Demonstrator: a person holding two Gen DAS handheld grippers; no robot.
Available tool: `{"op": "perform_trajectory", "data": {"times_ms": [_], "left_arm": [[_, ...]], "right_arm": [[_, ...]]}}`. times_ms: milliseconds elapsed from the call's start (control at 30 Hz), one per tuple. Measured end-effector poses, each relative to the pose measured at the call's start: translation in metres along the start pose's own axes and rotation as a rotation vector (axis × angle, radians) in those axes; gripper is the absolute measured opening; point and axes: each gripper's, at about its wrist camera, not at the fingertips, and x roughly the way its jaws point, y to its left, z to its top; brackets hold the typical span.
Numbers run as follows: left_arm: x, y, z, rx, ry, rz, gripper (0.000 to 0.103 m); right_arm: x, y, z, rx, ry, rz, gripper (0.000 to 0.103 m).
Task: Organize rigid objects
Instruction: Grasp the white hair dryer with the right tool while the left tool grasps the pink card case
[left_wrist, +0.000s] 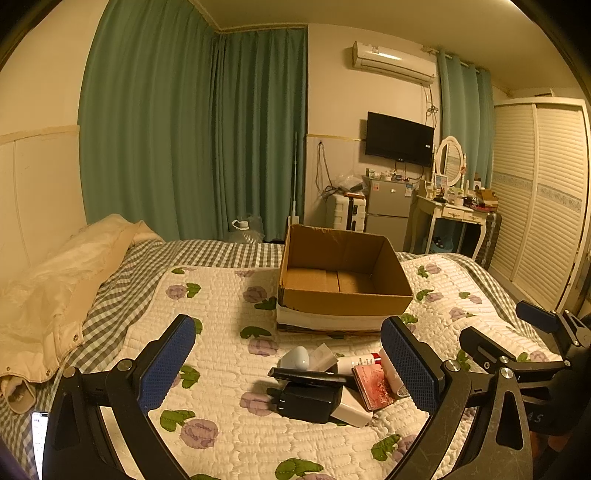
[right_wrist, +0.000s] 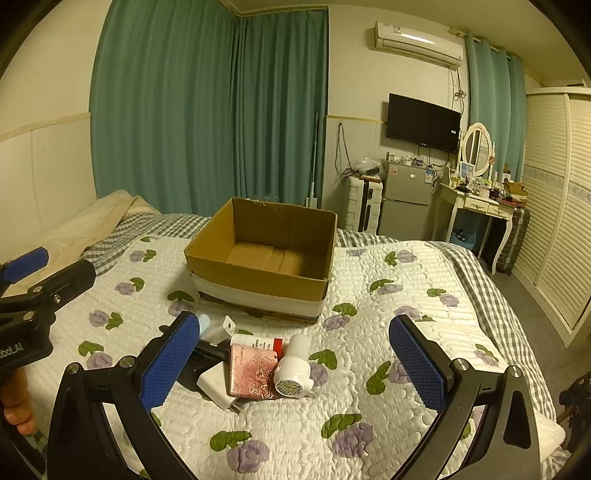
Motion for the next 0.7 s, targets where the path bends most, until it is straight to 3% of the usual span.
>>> {"op": "perform_trajectory", "data": {"times_ms": [200, 400, 567, 700], "left_arm": [[0.026, -0.006, -0.012, -0.006, 0.071, 0.013, 0.102], [0.064, -0.02, -0.033, -0.012, 0.16, 0.046, 0.102], [0.09, -0.028, -0.052, 0.028, 0.234, 0.084, 0.1], [0.105, -0.031, -0.062, 0.043, 0.281, 0.095, 0.1]], "right_arm": [[0.032, -0.018, -0.002, -0.041, 0.071, -0.012, 0.103], [0.089, -0.037, -0.017, -0.041, 0.219, -0.025, 0.103], [0.127, -0.034, -0.035, -0.033, 0.313, 0.014, 0.091], [0.155, -0.029, -0.049, -0.003, 0.401, 0.075, 0.076]]}}
